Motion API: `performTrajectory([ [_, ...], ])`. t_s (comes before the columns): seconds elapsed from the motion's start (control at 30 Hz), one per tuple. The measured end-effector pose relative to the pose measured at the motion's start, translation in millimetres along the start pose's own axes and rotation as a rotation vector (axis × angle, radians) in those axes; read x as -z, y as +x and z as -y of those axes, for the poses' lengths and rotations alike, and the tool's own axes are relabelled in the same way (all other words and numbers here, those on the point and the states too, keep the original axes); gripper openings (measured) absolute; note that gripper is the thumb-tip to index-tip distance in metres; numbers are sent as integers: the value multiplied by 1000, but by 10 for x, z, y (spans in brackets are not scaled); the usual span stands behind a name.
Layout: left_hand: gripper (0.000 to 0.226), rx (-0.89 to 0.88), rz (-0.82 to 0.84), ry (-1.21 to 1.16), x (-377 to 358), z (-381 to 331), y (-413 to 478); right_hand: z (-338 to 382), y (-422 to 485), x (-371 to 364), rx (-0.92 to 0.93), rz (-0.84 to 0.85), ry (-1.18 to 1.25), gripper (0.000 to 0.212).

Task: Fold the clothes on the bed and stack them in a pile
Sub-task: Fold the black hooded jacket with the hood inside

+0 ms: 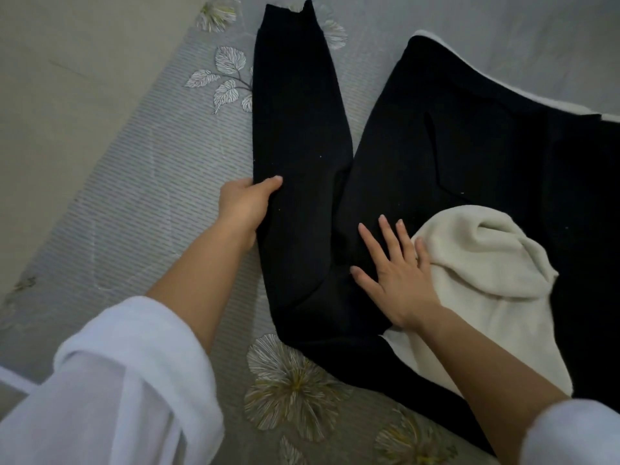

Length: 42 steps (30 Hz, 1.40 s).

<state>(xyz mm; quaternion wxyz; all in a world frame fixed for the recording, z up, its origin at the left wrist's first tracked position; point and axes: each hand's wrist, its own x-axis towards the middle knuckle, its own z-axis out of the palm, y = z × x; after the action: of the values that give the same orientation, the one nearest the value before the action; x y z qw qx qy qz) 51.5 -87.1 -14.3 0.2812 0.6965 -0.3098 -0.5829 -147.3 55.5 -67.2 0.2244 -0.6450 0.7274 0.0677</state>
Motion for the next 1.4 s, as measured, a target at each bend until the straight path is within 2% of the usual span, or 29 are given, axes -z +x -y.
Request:
performTrajectory([
  [0.07, 3, -159, -94, -85, 128, 8, -78, -3, -5, 10, -4, 3, -12, 66],
  [0.13, 3, -355, -252, -81, 349, 61, -186, 15, -6, 12, -13, -8, -14, 65],
  [0.2, 6, -407, -377, -71, 606, 227, -311, 28, -3, 11, -17, -8, -17, 66],
  [0.27, 12, -288, -438, -115, 814, 487, -451, 40, -1, 20, -20, -7, -15, 67],
  [0.33, 13, -86, -433, -198, 921, 707, -516, 38, 6, 26, -24, -4, -2, 68],
  [0.4, 11, 80, -365, -311, 950, 765, -478, 33, 10, 29, -24, 13, 9, 72],
  [0.47, 27, 164, -231, -496, 950, 651, -385, 33, 9, 42, -12, 37, 39, 79],
  [0.53, 33, 219, -102, -597, 972, 467, -260, 25, 9, 61, -7, 69, 64, 89],
  [0.6, 27, 271, -53, -544, 1011, 317, -168, 50, 10, 102, -13, 81, 74, 98],
  [0.67, 21, 269, -101, -473, 1062, 243, -90, 157, -61, 126, 8, 1, 74, 104],
  [0.73, 27, 227, -153, -434, 1131, 228, -22, 308, -268, 44, 139, -78, 91, 105],
  [0.8, 34, 200, -149, -426, 1194, 213, 24, 452, -554, -140, 315, 22, 91, 102],
  [0.87, 32, 179, -157, -437, 1233, 198, 14, 515, -742, -308, 381, 159, 31, 96],
  [0.93, 32, 96, -230, -434, 1212, 150, -28, 505, -752, -349, 349, 172, 30, 93],
  [1.0, 27, -126, -324, -383, 1117, 55, -120, 505, -711, -259, 338, 134, 64, 87],
  [1.07, 17, -391, -374, -232, 936, -103, -258, 456, -686, -119, 284, -9, 120, 75],
  [1.13, 10, -619, -402, -40, 709, -279, -388, 305, -643, 39, 144, -180, 142, 66],
  [1.2, 10, -804, -388, 159, 439, -405, -492, 49, -569, 183, -20, -249, 142, 63],
  [1.3, 20, -996, -242, 436, -105, -416, -647, -363, -514, 232, -134, -133, 340, 58],
  [1.33, 20, -1015, -125, 525, -304, -362, -713, -445, -525, 218, -114, -112, 398, 57],
  [1.4, 20, -945, 180, 734, -666, -169, -845, -502, -546, 201, -78, -123, 490, 53],
])
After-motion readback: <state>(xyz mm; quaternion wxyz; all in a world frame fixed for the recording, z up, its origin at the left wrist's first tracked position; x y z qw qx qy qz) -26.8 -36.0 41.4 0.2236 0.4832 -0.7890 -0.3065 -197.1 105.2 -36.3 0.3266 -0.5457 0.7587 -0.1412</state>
